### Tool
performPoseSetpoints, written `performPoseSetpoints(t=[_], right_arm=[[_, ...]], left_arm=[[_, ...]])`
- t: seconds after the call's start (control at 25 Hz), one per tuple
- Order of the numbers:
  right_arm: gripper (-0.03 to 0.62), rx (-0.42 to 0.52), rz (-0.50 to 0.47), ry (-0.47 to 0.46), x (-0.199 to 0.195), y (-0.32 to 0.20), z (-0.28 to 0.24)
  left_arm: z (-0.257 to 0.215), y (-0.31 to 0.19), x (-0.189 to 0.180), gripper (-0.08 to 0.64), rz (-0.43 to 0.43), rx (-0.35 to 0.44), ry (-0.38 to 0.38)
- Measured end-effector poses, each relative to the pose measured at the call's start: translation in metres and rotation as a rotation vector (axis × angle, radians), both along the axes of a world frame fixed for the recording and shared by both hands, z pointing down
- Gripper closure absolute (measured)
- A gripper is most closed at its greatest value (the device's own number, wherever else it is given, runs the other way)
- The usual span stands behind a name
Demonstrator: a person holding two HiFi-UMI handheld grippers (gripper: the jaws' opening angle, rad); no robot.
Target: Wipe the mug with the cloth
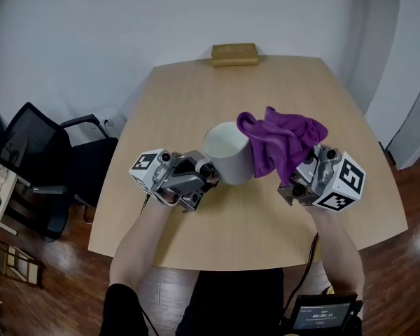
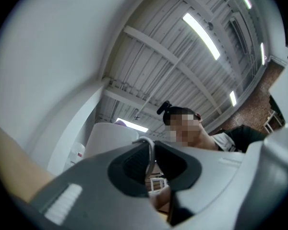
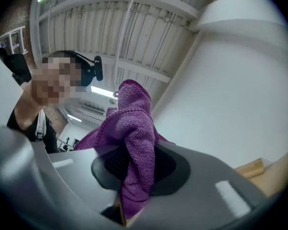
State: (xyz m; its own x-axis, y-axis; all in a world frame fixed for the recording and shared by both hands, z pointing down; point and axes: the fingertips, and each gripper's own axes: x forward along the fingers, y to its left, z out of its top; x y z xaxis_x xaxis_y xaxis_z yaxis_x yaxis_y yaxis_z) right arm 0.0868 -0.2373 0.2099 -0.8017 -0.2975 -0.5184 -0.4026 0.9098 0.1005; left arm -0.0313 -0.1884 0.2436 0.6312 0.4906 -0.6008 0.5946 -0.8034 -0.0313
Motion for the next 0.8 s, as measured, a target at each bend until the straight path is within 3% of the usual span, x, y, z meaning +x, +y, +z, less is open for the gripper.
performPoseSetpoints(t=[0.12, 0.24, 0.36, 0.44, 0.52, 0.68, 0.8], right_arm=[[0.518, -0.073, -0.023, 0.044, -0.013, -0.010, 0.016], [0.518, -0.222, -0.047, 0.073, -0.018, -0.032, 0.042], [0.518, -0.366, -0.019, 0.252, -0.033, -0.052, 0.089], [0.518, -0.405, 0.024, 0.361, -0.039, -0.058, 0.111], [0.518, -0.401, 0.020, 0.280, -0.026, -0.057, 0.095], [0.518, -0.299, -0.134, -0.085, 0.011, -0.035, 0.024], [0.518, -0.310, -0.272, -0.115, -0.001, -0.022, 0.023]], left_arm=[[-0.003, 0.003, 0.001, 0.495, -0.002, 0.004, 0.006], [-0.009, -0.002, -0.014, 0.495, -0.011, -0.002, 0.053], [-0.006, -0.007, -0.025, 0.495, -0.033, 0.024, 0.061], [-0.004, -0.010, -0.026, 0.497, -0.055, 0.040, 0.057], [-0.002, -0.007, -0.021, 0.497, -0.069, 0.065, 0.027], [0.006, 0.005, -0.008, 0.495, -0.068, 0.144, -0.065], [0.018, 0.012, 0.001, 0.495, -0.056, 0.189, -0.116]])
